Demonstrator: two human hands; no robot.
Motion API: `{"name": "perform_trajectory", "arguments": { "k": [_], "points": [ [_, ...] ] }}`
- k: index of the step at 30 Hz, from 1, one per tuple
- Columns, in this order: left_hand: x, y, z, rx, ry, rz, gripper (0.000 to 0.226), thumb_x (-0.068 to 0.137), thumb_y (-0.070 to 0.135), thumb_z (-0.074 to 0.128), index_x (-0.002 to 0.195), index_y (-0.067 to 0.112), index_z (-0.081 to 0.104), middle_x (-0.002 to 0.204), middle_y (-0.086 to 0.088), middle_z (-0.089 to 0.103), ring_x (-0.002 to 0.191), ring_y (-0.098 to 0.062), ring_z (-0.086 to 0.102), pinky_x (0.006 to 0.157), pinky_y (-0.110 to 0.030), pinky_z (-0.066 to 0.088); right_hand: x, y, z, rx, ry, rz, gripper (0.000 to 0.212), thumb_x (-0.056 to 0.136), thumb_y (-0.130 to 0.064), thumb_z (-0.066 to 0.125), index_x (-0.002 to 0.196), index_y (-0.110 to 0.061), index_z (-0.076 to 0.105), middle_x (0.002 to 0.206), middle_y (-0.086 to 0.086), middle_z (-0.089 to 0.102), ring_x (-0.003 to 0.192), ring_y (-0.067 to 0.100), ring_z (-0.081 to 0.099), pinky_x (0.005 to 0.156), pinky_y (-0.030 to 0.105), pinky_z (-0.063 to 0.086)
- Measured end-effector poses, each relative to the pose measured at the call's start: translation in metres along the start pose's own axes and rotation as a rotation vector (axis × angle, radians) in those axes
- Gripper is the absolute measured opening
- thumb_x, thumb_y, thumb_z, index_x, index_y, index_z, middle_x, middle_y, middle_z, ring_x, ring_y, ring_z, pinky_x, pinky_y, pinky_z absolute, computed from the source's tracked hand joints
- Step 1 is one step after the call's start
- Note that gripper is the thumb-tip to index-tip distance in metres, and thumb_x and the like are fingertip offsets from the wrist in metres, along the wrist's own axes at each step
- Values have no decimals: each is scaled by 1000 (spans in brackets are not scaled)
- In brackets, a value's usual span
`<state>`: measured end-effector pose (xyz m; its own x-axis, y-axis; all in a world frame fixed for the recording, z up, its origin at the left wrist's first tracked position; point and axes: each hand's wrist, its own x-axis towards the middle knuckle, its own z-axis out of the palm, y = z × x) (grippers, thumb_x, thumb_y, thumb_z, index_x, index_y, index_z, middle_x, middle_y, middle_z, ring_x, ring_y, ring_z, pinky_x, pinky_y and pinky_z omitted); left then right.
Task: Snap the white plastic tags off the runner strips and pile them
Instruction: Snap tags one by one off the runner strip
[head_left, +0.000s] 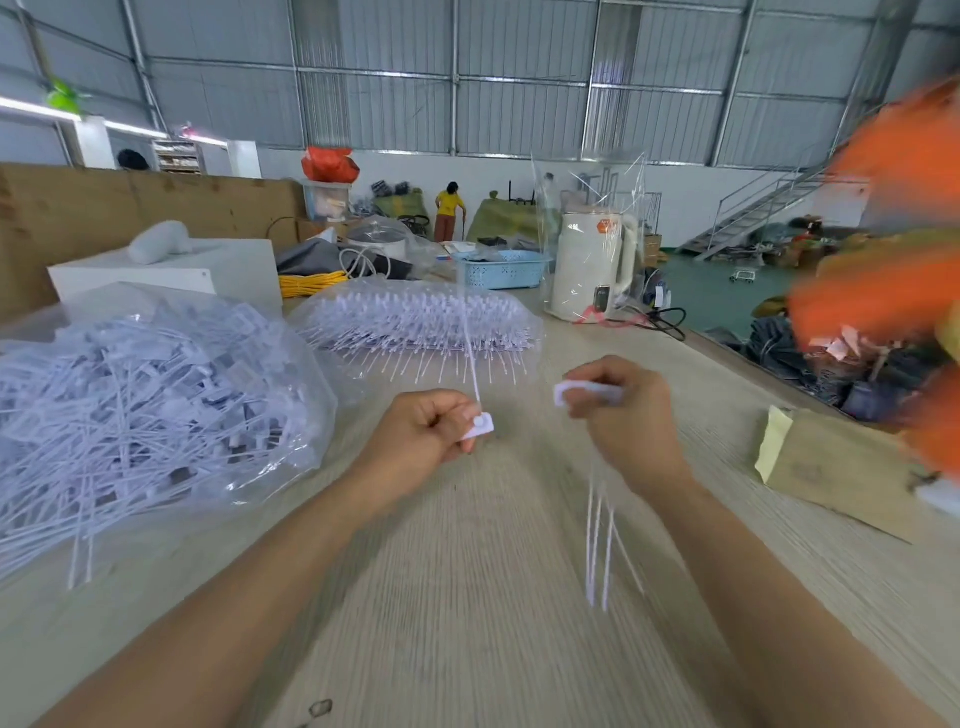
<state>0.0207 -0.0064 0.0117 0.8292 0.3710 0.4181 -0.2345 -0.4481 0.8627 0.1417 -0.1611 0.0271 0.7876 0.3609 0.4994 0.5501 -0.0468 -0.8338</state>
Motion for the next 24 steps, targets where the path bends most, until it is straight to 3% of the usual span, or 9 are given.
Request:
{"name": "perform_trajectory", "arguments": {
  "k": [3,5,7,10,13,15,17,21,24],
  "points": [
    [1,-3,1,22,67,27,17,91,7,57,80,11,69,53,8,59,43,-2,42,47,-14,35,16,11,-27,459,98,345,11,78,9,66,77,-1,70,70,12,61,60,17,57,55,17,51],
    [-1,-8,6,71,47,49,13,90,2,58,89,8,69,59,8,61,45,1,46,51,-12,40,18,17,-30,609,86,537,12,80,11,61,78,2,68,72,16,59,62,19,56,52,16,52],
    [-2,-12,6,80,11,62,20,90,0,56,90,17,67,65,6,64,50,1,52,56,-13,43,16,18,-24,678,-1,634,9,81,12,57,84,7,64,76,18,58,67,22,55,49,16,51],
    [-1,-18,3,253,21,151,24,88,7,61,87,30,67,78,5,71,68,-12,64,64,-26,49,12,14,-15,756,-214,651,9,77,6,56,72,9,64,73,16,50,63,23,49,46,18,49],
    [-1,-20,-1,537,66,360,18,82,10,67,80,27,73,82,8,71,68,-11,61,66,-31,49,7,11,-8,766,-305,655,7,74,3,58,74,8,62,62,15,56,53,20,59,62,26,57],
    [-2,-20,-2,609,96,482,16,74,5,73,77,20,76,83,5,71,71,-15,62,69,-35,49,2,10,-1,778,-331,697,7,78,4,59,78,9,64,64,17,66,67,27,66,71,37,58],
    [-2,-19,0,655,154,529,18,68,2,79,74,18,77,86,1,69,72,-19,59,71,-38,47,-5,5,8,755,-387,711,7,78,5,60,78,5,67,69,19,68,74,32,67,69,43,58],
    [-2,-14,4,654,270,570,19,63,-5,78,70,12,75,81,-5,62,70,-19,52,68,-37,44,-17,-5,26,658,-434,599,13,83,8,59,91,-1,64,75,15,71,74,29,70,70,47,58],
    [-4,-13,8,648,280,596,18,64,-14,70,70,3,71,76,-8,59,73,-21,55,69,-28,43,-23,-8,33,743,-408,555,14,81,11,60,93,2,63,79,16,69,68,28,70,61,41,60]
  ]
}}
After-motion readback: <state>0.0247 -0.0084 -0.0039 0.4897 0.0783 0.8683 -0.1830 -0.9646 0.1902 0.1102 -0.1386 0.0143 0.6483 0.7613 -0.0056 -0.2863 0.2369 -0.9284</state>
